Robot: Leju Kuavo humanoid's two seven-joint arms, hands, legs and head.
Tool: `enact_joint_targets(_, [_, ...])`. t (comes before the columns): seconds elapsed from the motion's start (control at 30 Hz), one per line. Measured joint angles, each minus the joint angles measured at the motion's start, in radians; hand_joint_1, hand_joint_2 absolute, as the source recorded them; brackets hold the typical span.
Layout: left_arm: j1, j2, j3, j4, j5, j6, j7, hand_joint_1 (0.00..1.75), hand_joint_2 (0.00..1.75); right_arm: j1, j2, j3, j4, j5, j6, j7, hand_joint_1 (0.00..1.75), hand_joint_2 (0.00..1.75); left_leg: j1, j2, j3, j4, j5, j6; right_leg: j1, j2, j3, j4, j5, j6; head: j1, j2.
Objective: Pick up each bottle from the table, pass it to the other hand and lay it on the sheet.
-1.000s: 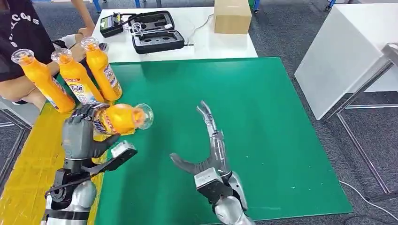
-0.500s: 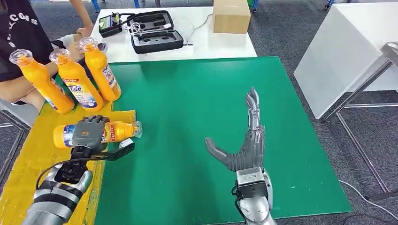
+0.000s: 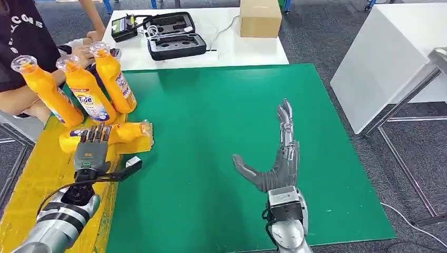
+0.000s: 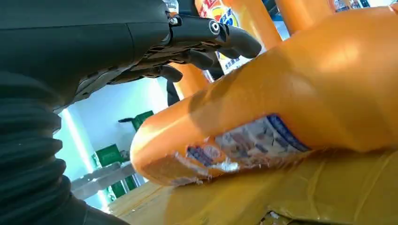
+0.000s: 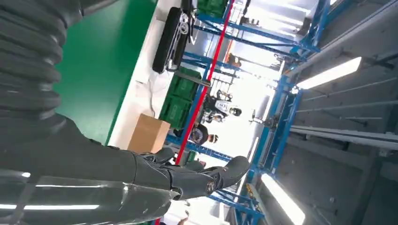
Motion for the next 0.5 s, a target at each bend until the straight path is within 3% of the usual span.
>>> enact_joint_targets(0.13, [0.004,-0.002,0.026,-0.003,0.011,0.038,-0.064,0.00,1.75,0.003,0.000,-0.003,0.001,-0.003,-0.002,0.003,0.00,1.75,0.000,0.000,0.000,0.000,0.000,0.000,0.000,0.000,0.000,0.000,0.000,0.000,0.000,0.000])
enact_joint_targets(0.23, [0.041,-0.044,0.132,-0.072,0.214,-0.007,-0.338,0.00,1.75,0.011,0.000,-0.014,0.001,-0.005,0.010,0.023,0.00,1.75,0.000,0.000,0.000,0.000,0.000,0.000,0.000,0.000,0.000,0.000,0.000,0.000,0.000,0.000])
enact_joint_targets(0.33, [0.127,-0.102,0.219,-0.221,0.543,-0.146,-0.589,0.00,1.75,0.021,-0.004,-0.034,0.002,-0.032,0.077,0.053,0.00,1.75,-0.001,0.001,0.000,0.000,-0.001,0.000,-0.001,0.000,0.000,0.000,0.000,0.000,0.000,0.000])
enact_joint_targets(0.37, [0.191,-0.133,0.247,-0.324,0.763,-0.271,-0.716,0.00,1.75,0.029,-0.007,-0.048,0.004,-0.047,0.112,0.057,0.00,1.75,-0.002,0.001,0.000,0.000,-0.001,0.000,-0.002,0.000,0.000,0.000,0.000,0.000,0.000,0.000])
enact_joint_targets(0.43, [0.287,-0.174,0.274,-0.490,1.055,-0.451,-0.848,0.00,1.75,0.044,-0.016,-0.071,0.007,-0.079,0.169,0.063,0.00,1.75,-0.003,0.002,0.000,0.000,-0.003,0.002,-0.003,0.000,0.000,0.000,-0.001,0.001,0.000,0.000])
enact_joint_targets(0.5, [0.351,-0.202,0.282,-0.591,1.170,-0.525,-0.891,0.00,1.75,0.056,-0.023,-0.086,0.008,-0.103,0.213,0.064,0.00,1.75,-0.004,0.002,0.000,0.000,-0.004,0.003,-0.003,0.001,0.000,-0.001,-0.003,0.003,0.000,0.000])
